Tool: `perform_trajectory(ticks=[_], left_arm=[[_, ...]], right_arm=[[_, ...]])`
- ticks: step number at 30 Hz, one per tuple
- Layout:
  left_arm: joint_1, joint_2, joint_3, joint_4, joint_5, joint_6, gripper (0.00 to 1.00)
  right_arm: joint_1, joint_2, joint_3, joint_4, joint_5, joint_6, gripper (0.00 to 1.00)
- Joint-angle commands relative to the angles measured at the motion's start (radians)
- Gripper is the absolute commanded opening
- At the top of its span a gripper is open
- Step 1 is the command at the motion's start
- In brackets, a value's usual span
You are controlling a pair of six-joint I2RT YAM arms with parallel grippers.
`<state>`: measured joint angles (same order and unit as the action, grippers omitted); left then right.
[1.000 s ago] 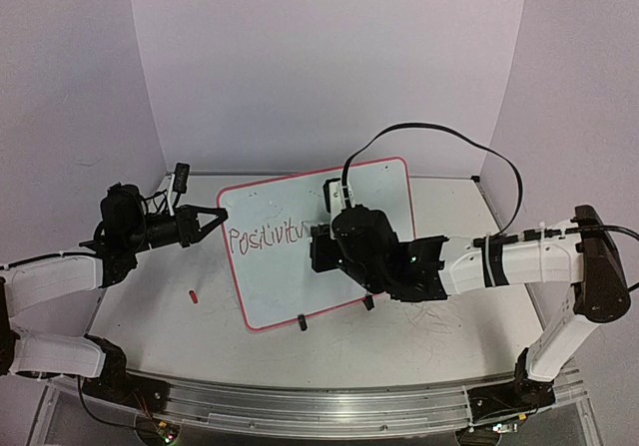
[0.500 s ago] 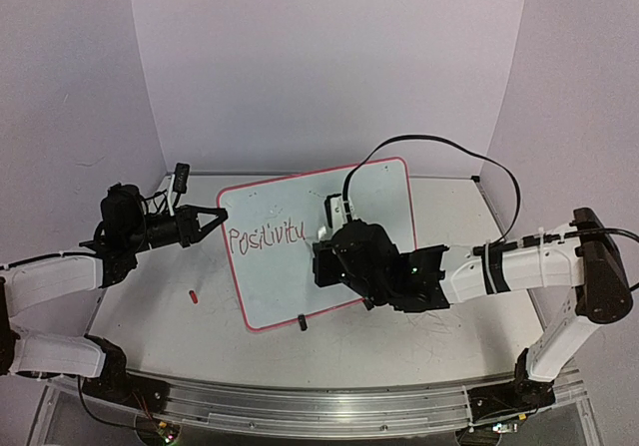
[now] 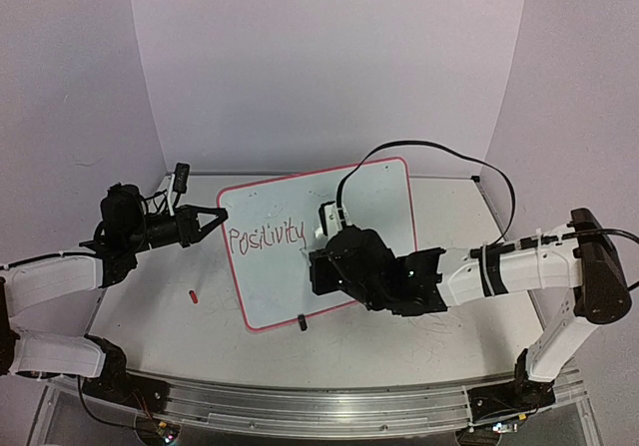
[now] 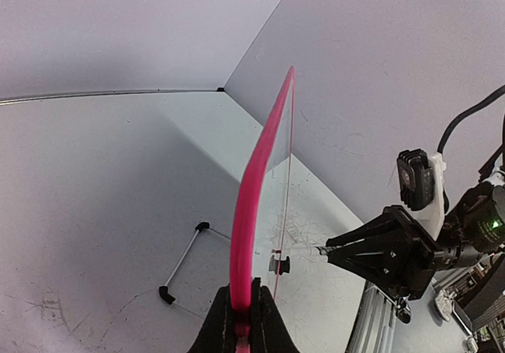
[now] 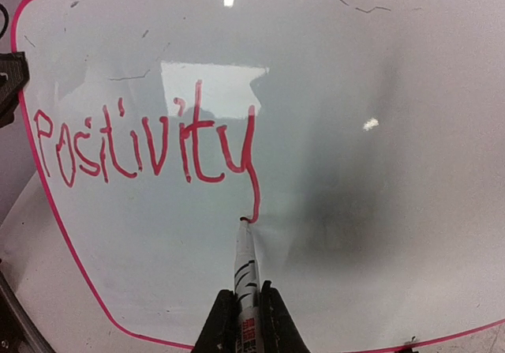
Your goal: Write a sentence on the whiteboard
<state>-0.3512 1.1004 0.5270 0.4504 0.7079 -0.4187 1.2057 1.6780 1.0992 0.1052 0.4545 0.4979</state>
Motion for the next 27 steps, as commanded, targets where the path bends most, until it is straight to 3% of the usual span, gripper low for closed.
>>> perform_trajectory(ticks=[1, 11, 27], left_arm=[[-0.012, -0.007, 0.02, 0.024, 0.015, 0.044, 0.0], [-0.012, -0.003, 0.025, 0.024, 0.01, 0.049, 0.0], [-0.015, 0.032, 0.043, 0.017, -0.021, 0.044, 0.0]], right_arm=[[0.003, -0.005, 0.061, 0.048, -0.004, -0.049, 0.0], [-0.035, -0.253, -0.154, 0.129, -0.013, -0.093, 0.0], [-0.037, -0.213, -0.134, 0.142, -0.005, -0.133, 0.0]])
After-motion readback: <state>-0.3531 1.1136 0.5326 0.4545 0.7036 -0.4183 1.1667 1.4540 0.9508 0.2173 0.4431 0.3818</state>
